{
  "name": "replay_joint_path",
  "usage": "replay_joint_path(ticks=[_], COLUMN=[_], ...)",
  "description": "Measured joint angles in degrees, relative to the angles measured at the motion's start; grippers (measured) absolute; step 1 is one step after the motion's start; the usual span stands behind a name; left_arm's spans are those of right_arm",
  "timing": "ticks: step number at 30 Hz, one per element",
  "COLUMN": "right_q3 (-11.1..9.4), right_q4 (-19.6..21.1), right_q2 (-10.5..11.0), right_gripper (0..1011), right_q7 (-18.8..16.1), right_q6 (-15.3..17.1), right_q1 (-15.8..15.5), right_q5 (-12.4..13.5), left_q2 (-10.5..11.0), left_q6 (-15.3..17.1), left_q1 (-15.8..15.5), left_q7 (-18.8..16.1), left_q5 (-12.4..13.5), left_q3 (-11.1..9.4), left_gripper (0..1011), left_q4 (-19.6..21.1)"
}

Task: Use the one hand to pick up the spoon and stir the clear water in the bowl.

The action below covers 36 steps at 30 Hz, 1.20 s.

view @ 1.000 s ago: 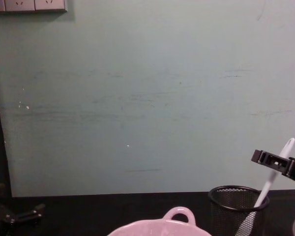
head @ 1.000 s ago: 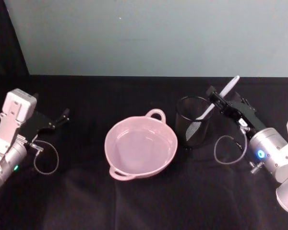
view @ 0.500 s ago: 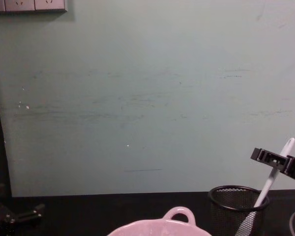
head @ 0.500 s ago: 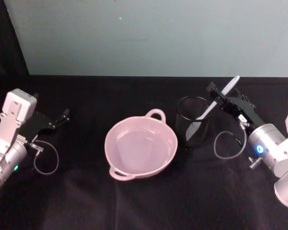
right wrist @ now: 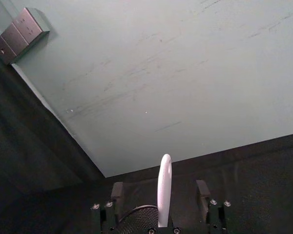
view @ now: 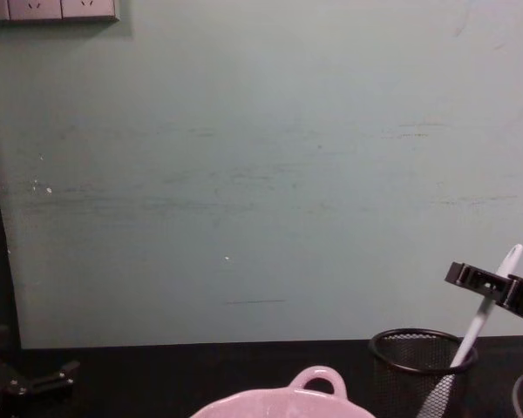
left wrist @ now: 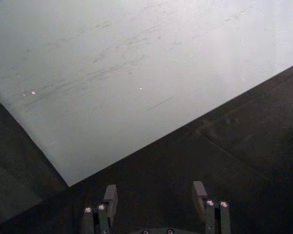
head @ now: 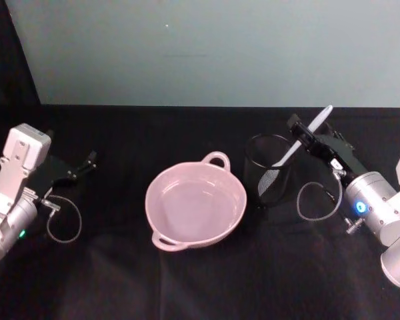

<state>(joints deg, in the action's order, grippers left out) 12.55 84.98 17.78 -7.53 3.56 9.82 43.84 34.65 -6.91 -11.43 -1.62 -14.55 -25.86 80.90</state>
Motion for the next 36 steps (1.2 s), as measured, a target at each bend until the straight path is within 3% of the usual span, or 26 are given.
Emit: replay_joint_path(ticks=[10, 26, 28, 36], right_q3=[0.1, 0.1, 0.1, 0.1], right_q4=[0.2, 0.2, 0.3, 0.3], right_q2=[0.0, 0.1, 0.1, 0.1], right_gripper=[691, 168, 125, 116], right_q7=[0.2, 0.3, 0.3, 0.3], right_q6=[0.0, 0.0, 0.0, 0.0], right_q1=[-0.1, -0.1, -0.1, -0.1], right_q5=[0.0, 0.0, 0.0, 0.0], left_q2=[0.0, 0.0, 0.0, 0.0], left_q6=[0.0, 0.0, 0.0, 0.0], left_q1=[0.0, 0.0, 0.0, 0.0], left_q7=[0.0, 0.0, 0.0, 0.0], left_q5=[0.0, 0.0, 0.0, 0.0], left_q3=[0.0, 0.0, 0.0, 0.0], left_gripper=[1011, 1011, 1011, 1011], left_q4=[0.0, 0.0, 0.0, 0.0])
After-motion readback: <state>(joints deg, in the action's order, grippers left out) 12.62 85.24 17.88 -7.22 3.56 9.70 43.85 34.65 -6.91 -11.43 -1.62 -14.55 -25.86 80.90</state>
